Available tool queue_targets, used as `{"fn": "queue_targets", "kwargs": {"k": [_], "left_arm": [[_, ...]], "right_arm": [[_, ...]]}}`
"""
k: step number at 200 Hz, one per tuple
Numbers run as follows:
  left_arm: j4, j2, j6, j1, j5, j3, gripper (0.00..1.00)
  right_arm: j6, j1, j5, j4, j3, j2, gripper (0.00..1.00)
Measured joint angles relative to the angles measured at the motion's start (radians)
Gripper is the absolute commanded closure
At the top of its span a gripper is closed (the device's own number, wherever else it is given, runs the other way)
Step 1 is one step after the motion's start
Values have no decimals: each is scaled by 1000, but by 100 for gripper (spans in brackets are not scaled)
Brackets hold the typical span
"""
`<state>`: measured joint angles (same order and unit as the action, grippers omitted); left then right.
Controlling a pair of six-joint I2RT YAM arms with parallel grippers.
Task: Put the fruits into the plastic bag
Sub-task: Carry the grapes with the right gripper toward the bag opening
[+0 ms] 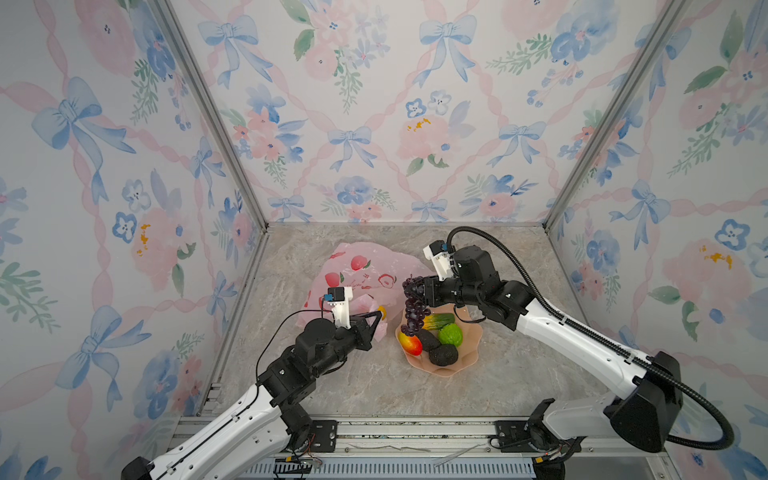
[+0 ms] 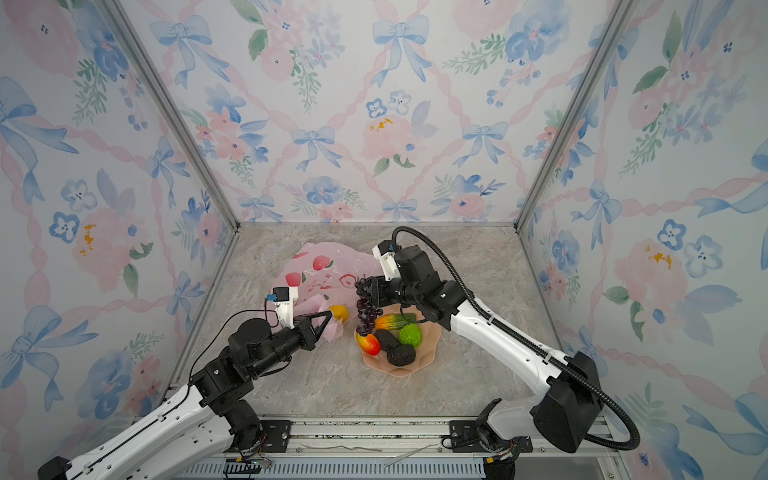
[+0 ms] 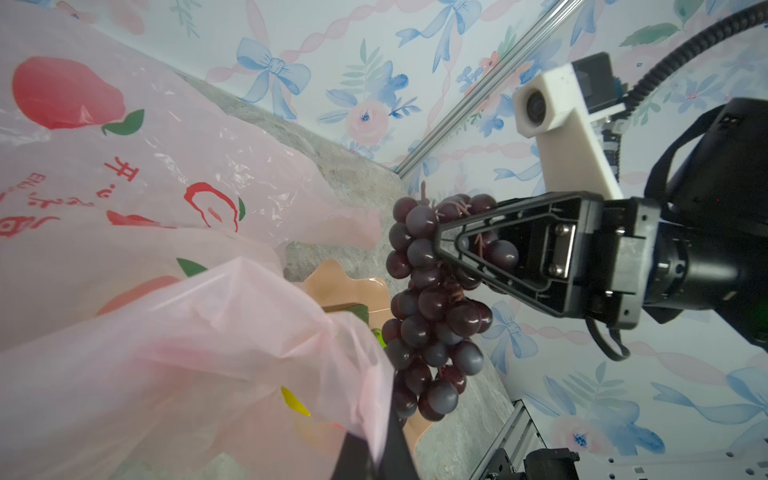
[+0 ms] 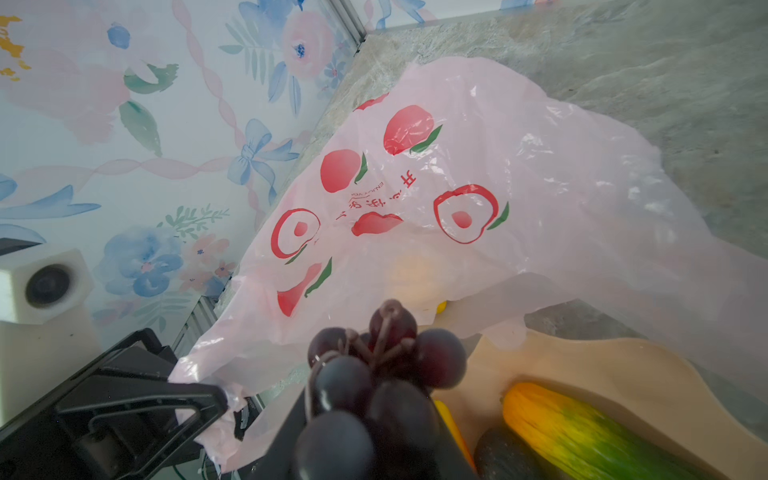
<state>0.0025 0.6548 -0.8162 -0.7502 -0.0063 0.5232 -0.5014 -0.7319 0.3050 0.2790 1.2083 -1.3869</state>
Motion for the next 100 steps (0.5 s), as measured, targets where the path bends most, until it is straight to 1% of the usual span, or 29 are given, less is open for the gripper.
{"fn": "queue_targets", "kwargs": {"k": [53,100], "left_arm": [[0,29,0,33,43,50,100],[1,36,-9,58,79,67,100]], "right_arm": [[-45,0,65,-91,82,-89,66],[-90,0,83,-198,111,-172,67]]}}
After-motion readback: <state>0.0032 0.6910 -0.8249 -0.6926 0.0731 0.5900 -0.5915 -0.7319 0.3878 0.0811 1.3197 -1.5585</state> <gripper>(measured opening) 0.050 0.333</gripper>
